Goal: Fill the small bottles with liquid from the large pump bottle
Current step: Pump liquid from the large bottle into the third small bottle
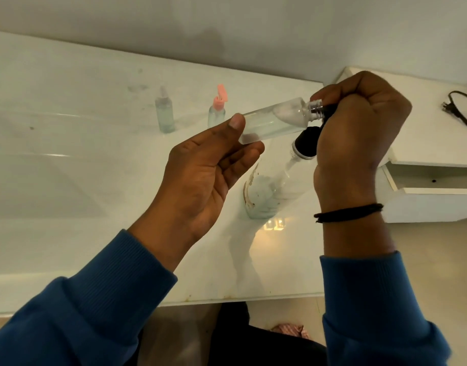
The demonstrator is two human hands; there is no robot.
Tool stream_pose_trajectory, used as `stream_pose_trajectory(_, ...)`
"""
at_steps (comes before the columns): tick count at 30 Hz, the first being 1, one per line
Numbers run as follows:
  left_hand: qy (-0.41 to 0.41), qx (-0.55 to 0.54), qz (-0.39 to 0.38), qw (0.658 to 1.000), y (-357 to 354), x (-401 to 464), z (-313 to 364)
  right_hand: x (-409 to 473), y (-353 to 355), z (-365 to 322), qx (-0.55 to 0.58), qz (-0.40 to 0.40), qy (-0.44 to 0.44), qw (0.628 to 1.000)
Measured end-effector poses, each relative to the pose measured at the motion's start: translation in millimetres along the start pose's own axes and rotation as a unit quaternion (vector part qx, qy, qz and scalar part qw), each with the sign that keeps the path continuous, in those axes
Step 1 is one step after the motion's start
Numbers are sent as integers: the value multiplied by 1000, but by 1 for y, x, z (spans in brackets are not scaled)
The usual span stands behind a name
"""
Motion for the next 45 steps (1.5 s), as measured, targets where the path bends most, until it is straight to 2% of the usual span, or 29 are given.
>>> stream_pose_trajectory(9, -2, -7, 2, 1000, 2, 1, 2, -7, 0, 6, 17, 25, -25, 999)
stream_pose_trajectory(13, -1, -8, 1, 1000, 2, 0, -1, -9, 1, 3, 18, 37, 4, 999)
stream_pose_trajectory(18, -1, -13, 1, 1000, 2, 0, 1, -9, -1, 6, 23, 27, -16, 999)
stream_pose_trajectory(31, 6, -17, -2, 1000, 1, 0, -3, -8, 2, -4, -14, 34, 36, 999)
stream_pose_trajectory(45, 8, -27, 7, 1000, 5, 1, -3, -16, -4, -1, -5, 31, 31, 999)
Point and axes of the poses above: each hand's wrist, its own x-axis towards the middle knuckle, its own y-axis out of the back of the hand, z = x × y, the point moved 10 cm from there along x, towards the middle knuckle, and after that the axes turned 7 degrees about -z, right-handed, at the moved point
